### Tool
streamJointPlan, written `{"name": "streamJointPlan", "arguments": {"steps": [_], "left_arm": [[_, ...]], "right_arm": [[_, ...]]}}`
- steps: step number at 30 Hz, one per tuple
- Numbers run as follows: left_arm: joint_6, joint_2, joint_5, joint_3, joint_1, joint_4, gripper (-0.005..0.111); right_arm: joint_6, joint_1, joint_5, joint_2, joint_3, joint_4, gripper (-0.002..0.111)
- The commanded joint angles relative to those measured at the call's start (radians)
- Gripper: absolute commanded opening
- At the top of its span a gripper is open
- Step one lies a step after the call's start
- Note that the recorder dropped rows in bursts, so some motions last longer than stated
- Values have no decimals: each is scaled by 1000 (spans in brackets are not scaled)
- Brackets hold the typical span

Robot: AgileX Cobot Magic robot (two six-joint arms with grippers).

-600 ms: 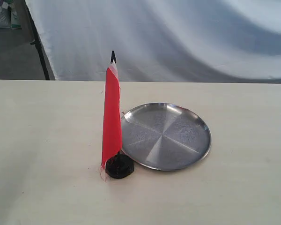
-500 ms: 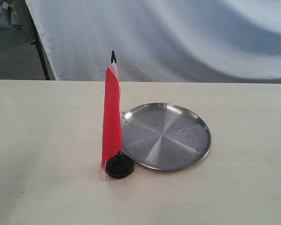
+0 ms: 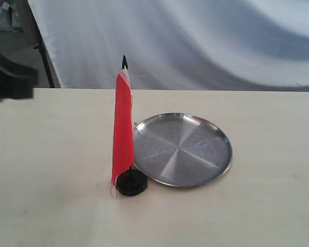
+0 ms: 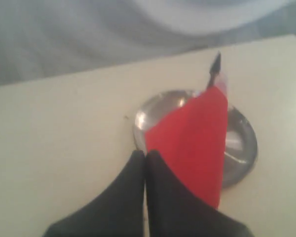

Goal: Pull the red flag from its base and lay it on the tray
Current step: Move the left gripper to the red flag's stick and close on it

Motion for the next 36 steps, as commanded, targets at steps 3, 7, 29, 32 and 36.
{"name": "streamJointPlan", "arguments": {"steps": [3,7,29,32,36], "left_arm": [[26,196,-120,-7,-74,-23,0],[26,265,-144,-7,-74,-62,0],[225,549,-278,-7,-281,-75,28],[220,555,-309,-7,-281,-97,20],[218,557,-363,-7,-281,-103,21]], "right_arm": [[-2,-2,-2,-6,-1,-4,0],[-2,-2,-2,-6,-1,-4,0],[-2,-2,-7,-6,-1,-4,0],[-2,-2,-7,-6,-1,-4,0],[-2,-2,-7,-6,-1,-4,0]]}}
